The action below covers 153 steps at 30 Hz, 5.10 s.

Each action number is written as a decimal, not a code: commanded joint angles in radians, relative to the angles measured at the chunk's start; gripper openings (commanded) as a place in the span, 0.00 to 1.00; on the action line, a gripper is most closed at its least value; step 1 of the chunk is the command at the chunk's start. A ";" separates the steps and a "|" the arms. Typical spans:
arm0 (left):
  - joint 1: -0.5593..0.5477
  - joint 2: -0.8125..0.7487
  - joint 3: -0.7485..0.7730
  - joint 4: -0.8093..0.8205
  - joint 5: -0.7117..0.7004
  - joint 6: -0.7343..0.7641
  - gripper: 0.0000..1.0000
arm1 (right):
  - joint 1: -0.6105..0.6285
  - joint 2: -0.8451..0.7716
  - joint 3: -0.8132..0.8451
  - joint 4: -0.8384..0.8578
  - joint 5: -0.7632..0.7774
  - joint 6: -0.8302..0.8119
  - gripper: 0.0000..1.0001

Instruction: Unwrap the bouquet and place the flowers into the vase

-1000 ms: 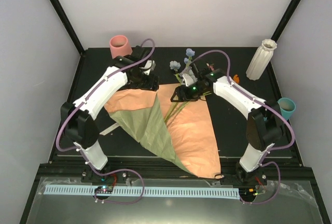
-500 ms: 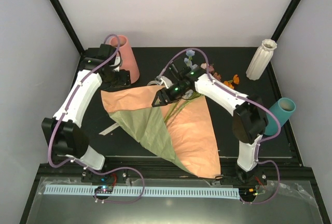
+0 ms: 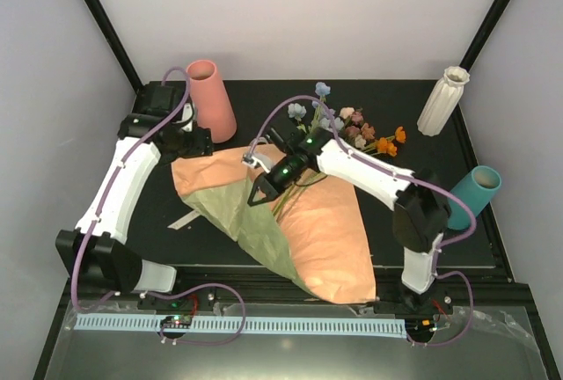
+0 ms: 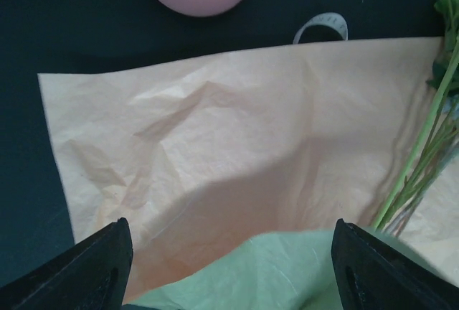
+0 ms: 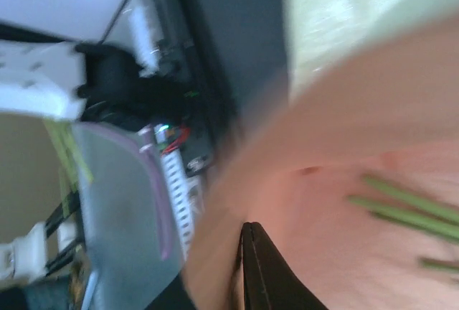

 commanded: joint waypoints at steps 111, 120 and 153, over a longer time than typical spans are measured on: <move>-0.256 -0.232 -0.528 -0.135 0.405 -0.011 0.66 | -0.478 -0.156 -0.518 0.132 0.703 0.322 0.69; -0.255 -0.247 -0.548 -0.112 0.398 -0.027 0.66 | -0.479 -0.166 -0.578 0.163 0.552 0.322 0.65; -0.271 -0.171 -0.519 -0.001 0.441 -0.008 0.64 | -0.658 0.026 -0.354 0.283 0.558 0.411 0.02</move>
